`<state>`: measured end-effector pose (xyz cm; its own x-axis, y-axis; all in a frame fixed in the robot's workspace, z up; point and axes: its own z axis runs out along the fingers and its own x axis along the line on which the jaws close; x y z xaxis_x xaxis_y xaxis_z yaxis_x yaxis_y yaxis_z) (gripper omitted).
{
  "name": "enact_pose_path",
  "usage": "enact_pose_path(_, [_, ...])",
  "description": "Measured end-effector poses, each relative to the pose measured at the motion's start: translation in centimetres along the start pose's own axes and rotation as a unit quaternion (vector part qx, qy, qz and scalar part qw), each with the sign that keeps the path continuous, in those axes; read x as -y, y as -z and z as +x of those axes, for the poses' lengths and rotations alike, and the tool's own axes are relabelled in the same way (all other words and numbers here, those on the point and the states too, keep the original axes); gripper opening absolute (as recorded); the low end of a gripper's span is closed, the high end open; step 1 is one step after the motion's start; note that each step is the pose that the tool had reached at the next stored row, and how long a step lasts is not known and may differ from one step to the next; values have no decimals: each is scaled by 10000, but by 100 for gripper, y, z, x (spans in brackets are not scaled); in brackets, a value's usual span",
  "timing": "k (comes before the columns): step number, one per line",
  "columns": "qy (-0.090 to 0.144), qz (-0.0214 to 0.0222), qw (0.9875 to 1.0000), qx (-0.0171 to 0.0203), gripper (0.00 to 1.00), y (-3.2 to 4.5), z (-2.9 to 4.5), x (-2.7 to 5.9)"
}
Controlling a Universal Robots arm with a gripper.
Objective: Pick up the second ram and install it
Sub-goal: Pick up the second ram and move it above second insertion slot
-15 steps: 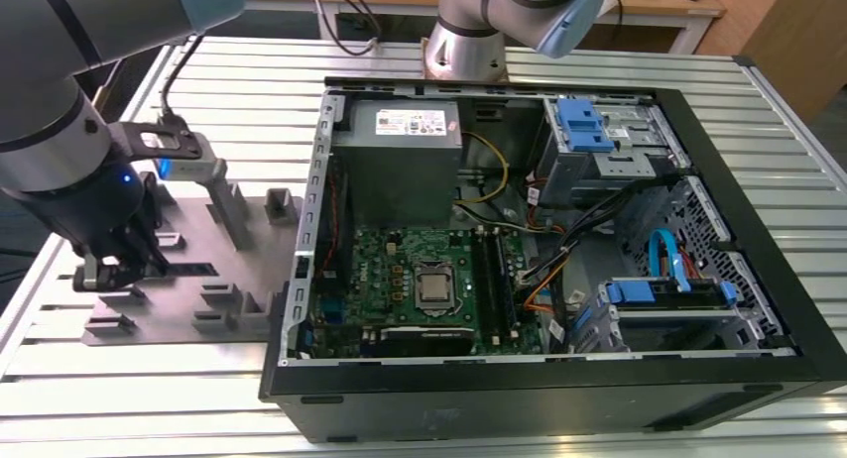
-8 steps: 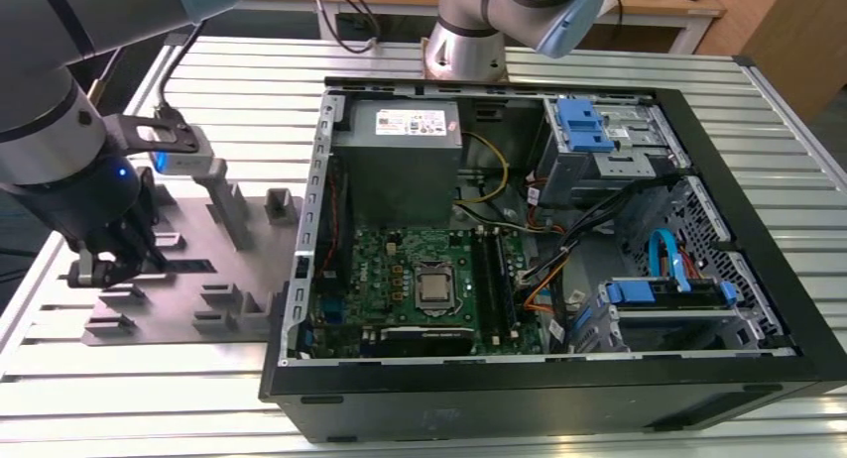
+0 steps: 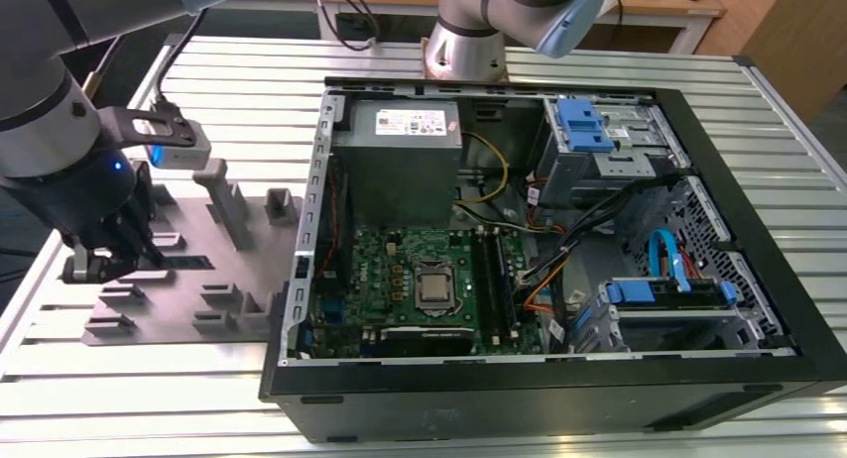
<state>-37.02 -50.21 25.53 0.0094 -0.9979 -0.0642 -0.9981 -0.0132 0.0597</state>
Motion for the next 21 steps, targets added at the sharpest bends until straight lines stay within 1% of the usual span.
enact_pose_path(1, [0, 0, 10000, 0, 11, 86, -6, -5])
enact_pose_path(21, [0, 0, 10000, 0, 11, 363, -23, -22])
